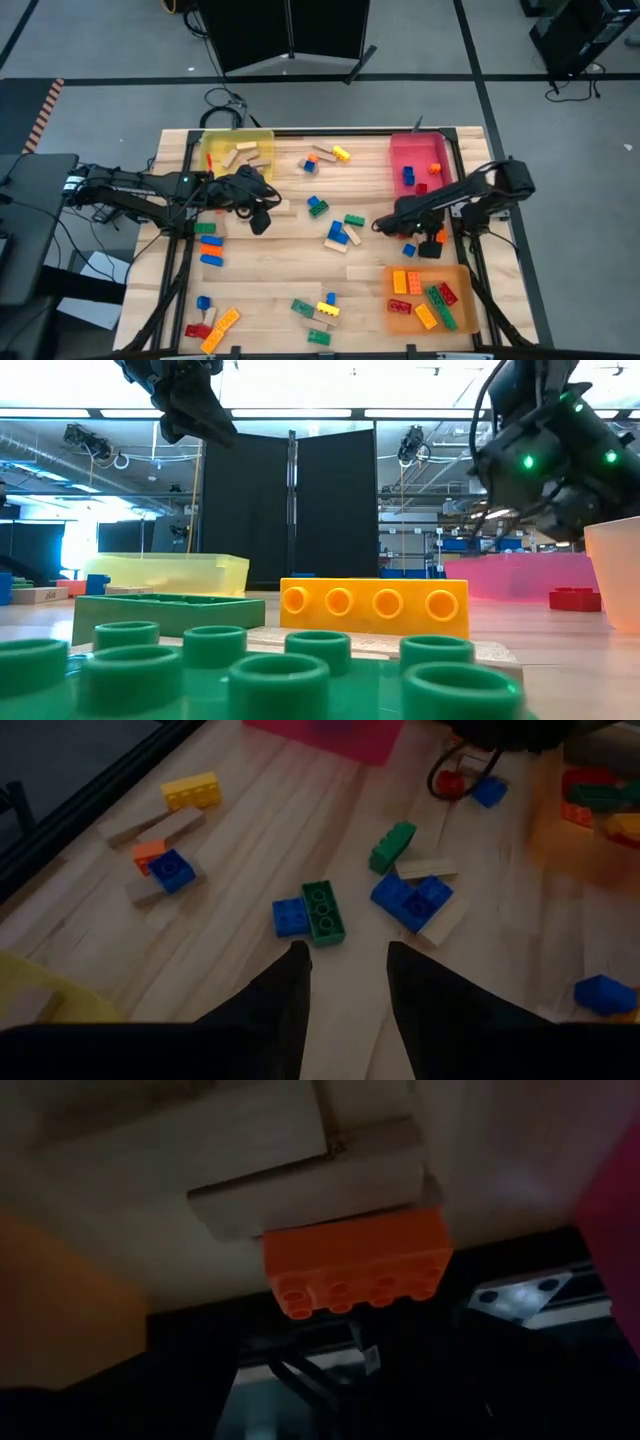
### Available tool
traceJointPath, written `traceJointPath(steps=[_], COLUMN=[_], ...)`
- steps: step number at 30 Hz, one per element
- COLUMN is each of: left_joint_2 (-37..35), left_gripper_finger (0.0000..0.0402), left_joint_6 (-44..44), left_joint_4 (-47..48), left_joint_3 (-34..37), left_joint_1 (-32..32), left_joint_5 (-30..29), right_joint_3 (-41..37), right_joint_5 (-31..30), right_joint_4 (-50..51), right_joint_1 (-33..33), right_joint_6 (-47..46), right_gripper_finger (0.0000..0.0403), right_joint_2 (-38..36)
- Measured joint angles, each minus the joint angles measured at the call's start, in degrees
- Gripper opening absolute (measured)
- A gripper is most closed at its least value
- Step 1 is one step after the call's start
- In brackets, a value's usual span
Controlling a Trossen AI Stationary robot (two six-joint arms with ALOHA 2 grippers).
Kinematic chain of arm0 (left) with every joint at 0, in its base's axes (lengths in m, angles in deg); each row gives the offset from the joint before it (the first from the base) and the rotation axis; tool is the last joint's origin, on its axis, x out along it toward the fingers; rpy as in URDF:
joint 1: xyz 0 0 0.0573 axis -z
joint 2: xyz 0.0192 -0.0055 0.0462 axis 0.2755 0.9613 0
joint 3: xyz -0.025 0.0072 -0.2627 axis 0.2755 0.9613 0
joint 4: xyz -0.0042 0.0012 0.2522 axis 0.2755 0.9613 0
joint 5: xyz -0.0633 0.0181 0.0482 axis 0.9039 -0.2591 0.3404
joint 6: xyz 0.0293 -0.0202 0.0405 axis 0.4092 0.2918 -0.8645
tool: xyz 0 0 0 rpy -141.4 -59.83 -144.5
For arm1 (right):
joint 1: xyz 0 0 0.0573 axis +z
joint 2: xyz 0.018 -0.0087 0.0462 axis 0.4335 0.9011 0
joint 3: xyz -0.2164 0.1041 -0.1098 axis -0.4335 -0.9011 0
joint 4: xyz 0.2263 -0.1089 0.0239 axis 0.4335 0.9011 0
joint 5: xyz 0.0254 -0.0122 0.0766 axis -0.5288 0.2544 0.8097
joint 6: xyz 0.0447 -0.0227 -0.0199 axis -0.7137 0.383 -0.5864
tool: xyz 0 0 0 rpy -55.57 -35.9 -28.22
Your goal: Sort blocks by size
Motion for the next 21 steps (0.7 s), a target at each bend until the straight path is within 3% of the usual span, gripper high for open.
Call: traceJointPath(steps=[11, 21], left_joint_2=[0.02, 0.04], left_gripper_finger=[0.0141, 0.0141], left_joint_6=[0.03, 0.21], left_joint_4=[-0.87, -0.84], left_joint_3=[-0.02, -0.04], left_joint_1=[0.0, 0.0], left_joint_5=[0.09, 0.68], right_joint_3=[0.02, 0.02], right_joint_5=[-0.27, -0.28], right_joint_4=[-1.54, -4.91], right_joint_1=[0.74, 0.74], right_joint_6=[5.43, 6.23], right_gripper_finger=[0.0378, 0.0373], right_joint_2=[13.02, 16.18])
